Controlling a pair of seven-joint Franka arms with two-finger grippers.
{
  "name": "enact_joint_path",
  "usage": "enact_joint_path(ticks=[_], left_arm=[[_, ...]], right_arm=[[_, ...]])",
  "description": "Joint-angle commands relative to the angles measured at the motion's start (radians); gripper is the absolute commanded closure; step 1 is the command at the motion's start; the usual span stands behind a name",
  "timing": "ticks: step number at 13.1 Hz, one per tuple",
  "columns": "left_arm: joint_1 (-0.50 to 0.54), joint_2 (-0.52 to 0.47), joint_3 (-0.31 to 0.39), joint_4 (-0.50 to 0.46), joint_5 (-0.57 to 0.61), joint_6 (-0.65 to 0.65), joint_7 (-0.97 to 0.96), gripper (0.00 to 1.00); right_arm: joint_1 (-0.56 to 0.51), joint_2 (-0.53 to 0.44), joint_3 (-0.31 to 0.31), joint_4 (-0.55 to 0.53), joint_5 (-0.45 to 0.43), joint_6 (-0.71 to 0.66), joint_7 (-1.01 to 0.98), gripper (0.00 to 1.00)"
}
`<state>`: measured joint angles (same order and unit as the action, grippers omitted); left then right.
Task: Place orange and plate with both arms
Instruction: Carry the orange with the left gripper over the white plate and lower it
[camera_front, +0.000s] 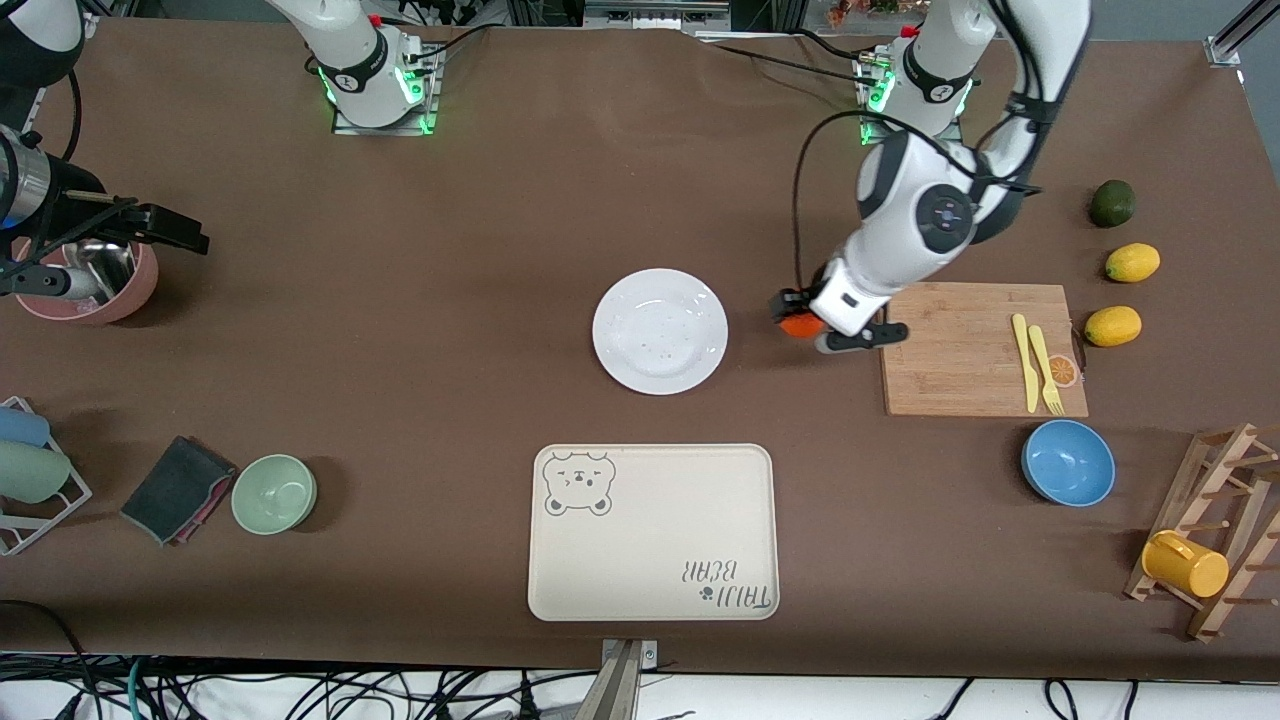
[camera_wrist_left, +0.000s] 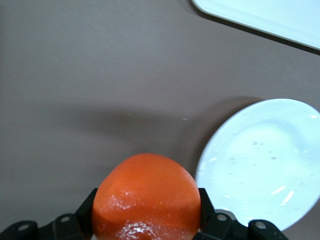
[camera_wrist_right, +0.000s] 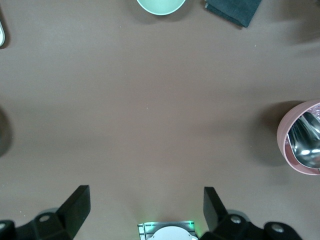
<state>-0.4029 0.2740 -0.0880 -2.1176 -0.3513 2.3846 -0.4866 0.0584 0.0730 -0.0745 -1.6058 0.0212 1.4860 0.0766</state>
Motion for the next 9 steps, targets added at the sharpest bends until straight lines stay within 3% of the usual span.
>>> enact_joint_path(ticks=[1,4,9], left_arm=[[-0.080,0.189,0.008,0.210,-0.023,-0.004,-0.136,0.83],[-0.146,0.330,0.013,0.326,-0.026,0.017,-0.217,0.82],[-0.212,0.396,0.011,0.337,-0.031,0.102,-0.384,0.81]], right_arm=[[0.000,0.010,-0.001,0.024,0.005,-0.015,-0.005,0.00],[0.001,0.010,-0.001,0.024,0.006,-0.013,0.012,0.00],[0.003,0.016,0.002,0.024,0.006,-0.010,-0.008,0.00]])
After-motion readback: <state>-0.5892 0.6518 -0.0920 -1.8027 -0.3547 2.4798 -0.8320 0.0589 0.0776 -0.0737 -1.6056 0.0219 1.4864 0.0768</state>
